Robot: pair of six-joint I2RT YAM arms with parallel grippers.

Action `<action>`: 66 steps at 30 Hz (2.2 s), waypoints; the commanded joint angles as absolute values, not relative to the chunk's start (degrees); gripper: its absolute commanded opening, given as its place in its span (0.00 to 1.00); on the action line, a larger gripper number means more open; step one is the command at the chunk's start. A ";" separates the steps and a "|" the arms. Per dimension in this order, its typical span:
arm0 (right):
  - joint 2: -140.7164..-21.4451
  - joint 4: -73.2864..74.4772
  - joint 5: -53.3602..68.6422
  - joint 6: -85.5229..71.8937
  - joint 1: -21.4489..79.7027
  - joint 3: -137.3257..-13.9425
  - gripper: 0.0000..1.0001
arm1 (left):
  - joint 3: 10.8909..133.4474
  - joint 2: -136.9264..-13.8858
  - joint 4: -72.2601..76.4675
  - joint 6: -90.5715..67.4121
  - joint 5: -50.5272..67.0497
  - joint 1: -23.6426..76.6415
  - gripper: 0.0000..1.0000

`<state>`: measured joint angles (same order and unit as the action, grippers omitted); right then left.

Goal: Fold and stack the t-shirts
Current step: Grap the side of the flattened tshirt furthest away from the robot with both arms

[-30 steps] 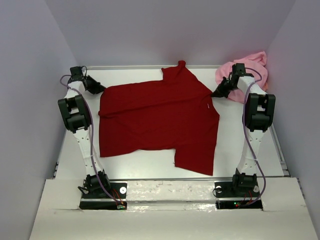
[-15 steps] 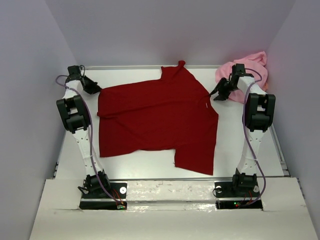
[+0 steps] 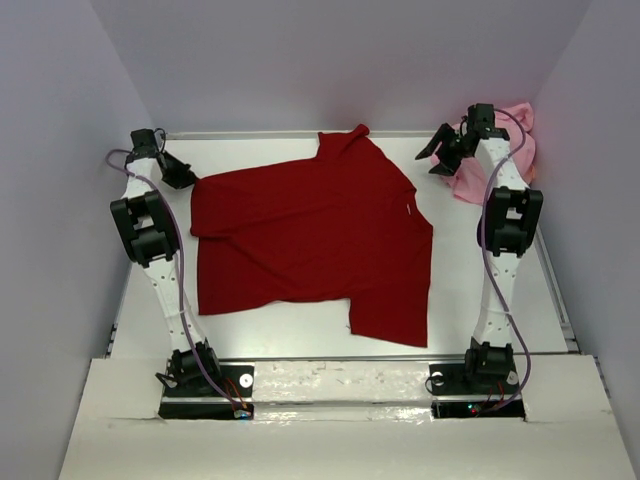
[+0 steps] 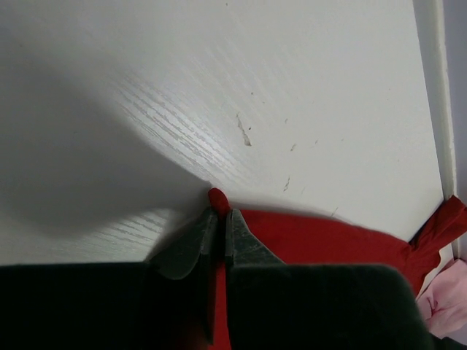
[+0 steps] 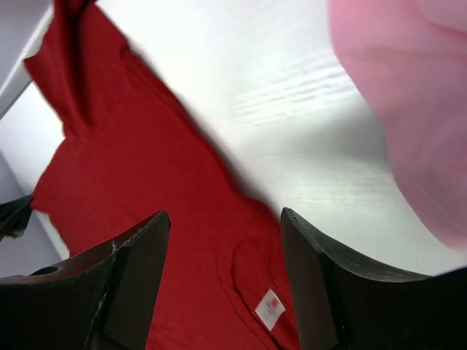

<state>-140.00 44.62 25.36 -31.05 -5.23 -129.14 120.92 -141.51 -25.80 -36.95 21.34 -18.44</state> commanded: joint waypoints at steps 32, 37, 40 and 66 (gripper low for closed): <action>-151.44 32.52 33.40 -30.76 2.81 -133.95 0.04 | 123.66 -135.26 -34.01 -34.72 19.69 -12.66 0.01; -150.03 34.36 31.38 -30.67 1.76 -132.37 0.00 | 124.45 -135.18 -34.89 -34.19 18.54 -12.83 0.00; -147.58 34.89 29.80 -29.80 0.62 -129.21 0.00 | 124.63 -135.35 -35.24 -34.01 17.75 -13.09 0.00; -136.32 38.67 28.56 -24.61 -2.90 -111.36 0.00 | 124.28 -136.58 -38.41 -32.43 16.35 -13.36 0.00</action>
<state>-138.43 35.62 30.41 -26.70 -2.94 -112.51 122.30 -138.78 -37.26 -33.87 16.80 -12.86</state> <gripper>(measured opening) 0.044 0.141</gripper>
